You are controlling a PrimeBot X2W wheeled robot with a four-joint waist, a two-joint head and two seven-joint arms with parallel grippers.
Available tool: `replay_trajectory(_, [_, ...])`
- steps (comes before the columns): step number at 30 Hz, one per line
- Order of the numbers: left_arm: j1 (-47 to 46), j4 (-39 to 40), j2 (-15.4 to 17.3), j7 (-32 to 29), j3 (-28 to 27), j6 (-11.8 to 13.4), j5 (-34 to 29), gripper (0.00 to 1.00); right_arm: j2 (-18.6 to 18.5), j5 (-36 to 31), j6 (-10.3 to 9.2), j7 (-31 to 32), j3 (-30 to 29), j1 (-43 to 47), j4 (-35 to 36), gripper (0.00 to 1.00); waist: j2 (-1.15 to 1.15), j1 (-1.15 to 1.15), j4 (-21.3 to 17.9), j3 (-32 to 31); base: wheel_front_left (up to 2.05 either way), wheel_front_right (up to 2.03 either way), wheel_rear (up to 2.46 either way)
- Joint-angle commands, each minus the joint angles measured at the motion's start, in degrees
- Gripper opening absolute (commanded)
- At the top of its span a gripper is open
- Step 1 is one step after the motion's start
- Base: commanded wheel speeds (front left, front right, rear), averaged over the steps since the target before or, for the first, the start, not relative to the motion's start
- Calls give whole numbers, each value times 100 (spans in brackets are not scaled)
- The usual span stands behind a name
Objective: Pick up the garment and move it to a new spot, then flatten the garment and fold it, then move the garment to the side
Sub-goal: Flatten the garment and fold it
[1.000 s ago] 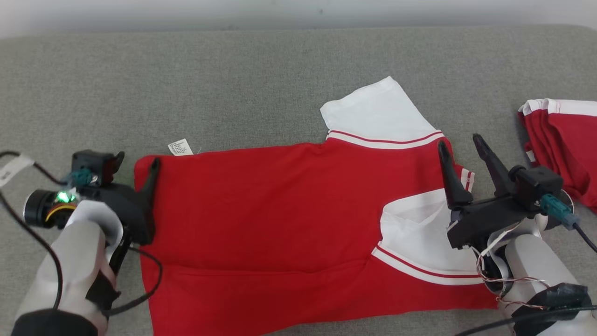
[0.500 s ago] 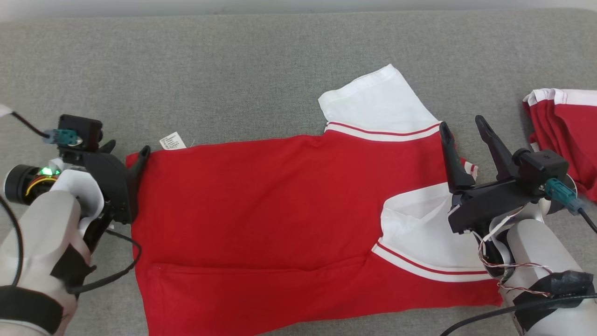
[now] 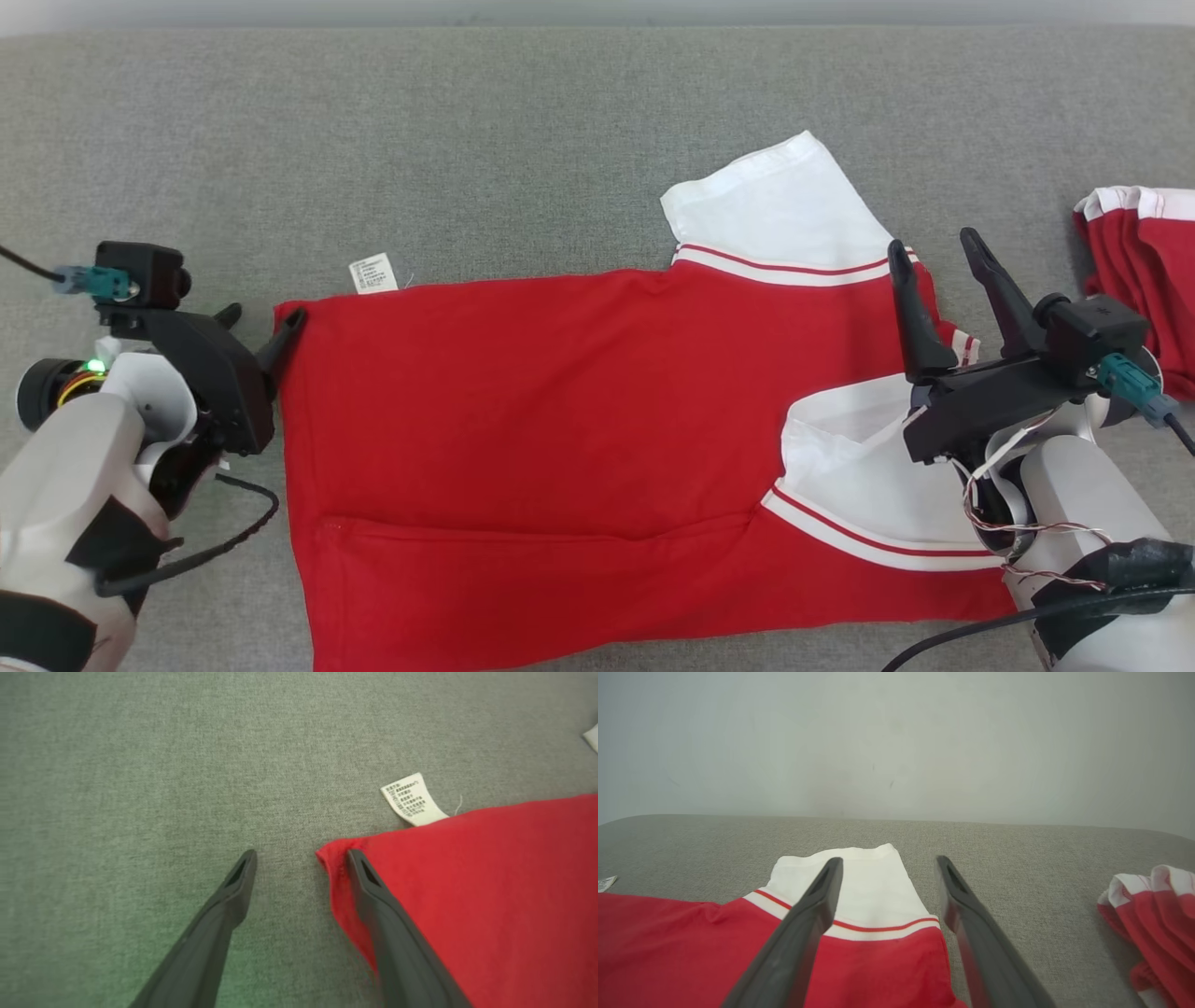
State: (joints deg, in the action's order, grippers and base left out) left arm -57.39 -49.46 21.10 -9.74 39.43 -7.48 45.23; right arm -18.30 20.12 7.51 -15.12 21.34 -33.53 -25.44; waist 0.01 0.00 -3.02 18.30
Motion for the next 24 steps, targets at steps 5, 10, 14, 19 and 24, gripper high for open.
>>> replay_trajectory(5, [43, 50, 64, -68, 255, 3, 429, 100, 12, 15, -6, 2, 79, -115, 3, 100, -1, 0, -1, 63, 0, 0, 0])
replay_trajectory(10, [-8, 128, 67, -74, 456, 3, 785, 100, -71, 74, -6, 2, 97, -241, -52, 100, -1, 0, -4, 148, 0, 0, 0])
replay_trajectory(14, [-17, 177, 99, -66, 680, 2, 957, 88, -113, 98, -6, 2, 72, -340, -102, 100, -1, 0, 24, 166, 0, 0, 0])
replay_trajectory(19, [-21, 318, 138, 66, 939, 2, 1183, 0, -201, 109, -7, 2, 57, -487, -282, 100, -1, 0, 113, 178, 0, 0, 0])
replay_trajectory(24, [-154, 569, 178, 497, 1212, 1, 1245, 0, -307, 138, -7, 3, 95, -816, -700, 100, -1, 0, 269, 223, 0, 0, 0])
